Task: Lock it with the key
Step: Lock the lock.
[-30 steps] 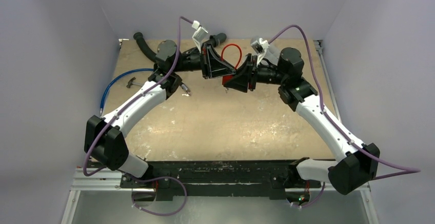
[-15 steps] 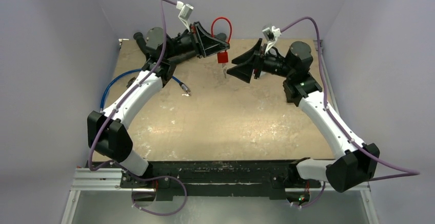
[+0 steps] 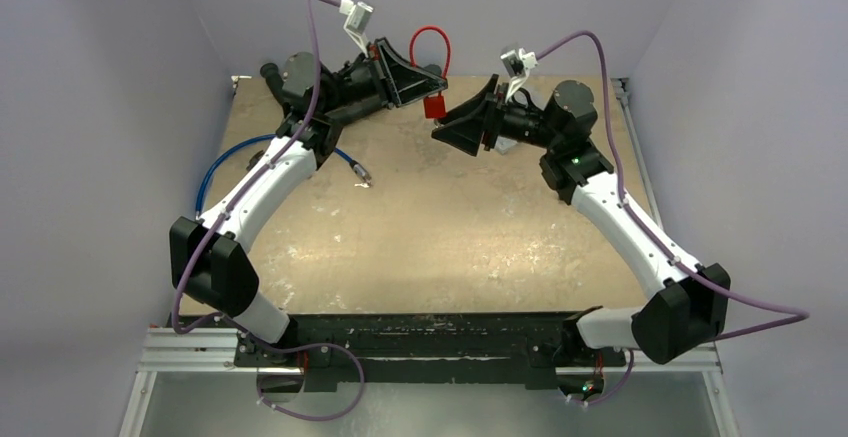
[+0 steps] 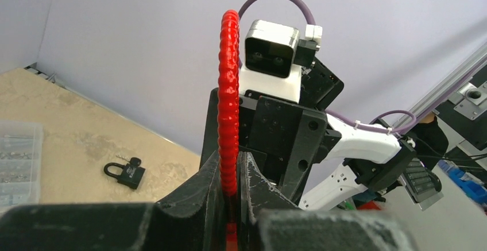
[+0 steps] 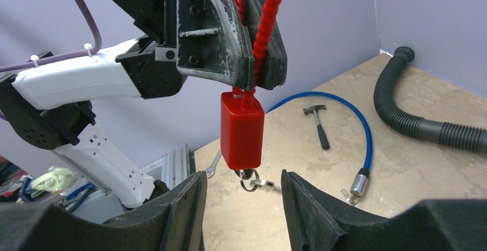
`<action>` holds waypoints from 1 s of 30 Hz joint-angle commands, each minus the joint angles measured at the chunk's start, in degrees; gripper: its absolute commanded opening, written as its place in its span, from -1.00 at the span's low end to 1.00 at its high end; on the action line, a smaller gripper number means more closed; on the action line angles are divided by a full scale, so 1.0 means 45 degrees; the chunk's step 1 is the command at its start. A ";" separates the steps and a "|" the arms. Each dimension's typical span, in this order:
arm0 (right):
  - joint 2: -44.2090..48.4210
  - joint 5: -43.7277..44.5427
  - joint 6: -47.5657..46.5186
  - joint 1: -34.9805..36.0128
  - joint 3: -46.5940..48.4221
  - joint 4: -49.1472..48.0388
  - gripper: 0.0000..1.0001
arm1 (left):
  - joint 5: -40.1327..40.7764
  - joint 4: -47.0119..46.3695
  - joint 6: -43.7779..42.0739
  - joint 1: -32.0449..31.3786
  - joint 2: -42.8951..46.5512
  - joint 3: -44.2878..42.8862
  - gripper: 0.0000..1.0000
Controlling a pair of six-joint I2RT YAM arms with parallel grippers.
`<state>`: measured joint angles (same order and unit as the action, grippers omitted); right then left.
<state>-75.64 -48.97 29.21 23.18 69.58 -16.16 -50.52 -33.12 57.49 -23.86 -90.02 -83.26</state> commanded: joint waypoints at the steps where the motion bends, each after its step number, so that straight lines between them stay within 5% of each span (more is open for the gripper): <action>1: -0.0126 0.0055 0.0294 0.0109 0.0441 -0.0806 0.09 | 0.0171 -0.0980 0.0408 -0.0031 0.0236 -0.0273 -1.00; 8: -0.0299 0.0140 0.0409 0.0218 0.0532 -0.0975 -0.25 | 0.0214 -0.1195 0.0456 -0.0031 0.0244 -0.0185 -1.00; 26: -0.0436 -0.0128 0.0916 0.0256 0.0577 -0.1712 -0.14 | 0.0157 -0.1423 0.0570 -0.0031 0.0065 0.0026 -1.00; 30: -0.0438 -0.0114 0.0910 0.0249 0.0612 -0.1704 -0.35 | 0.0182 -0.1466 0.0586 -0.0031 0.0043 0.0044 -1.00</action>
<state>-77.62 -49.01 32.71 24.05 69.63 -21.15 -50.54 -36.32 59.29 -23.86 -90.13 -82.89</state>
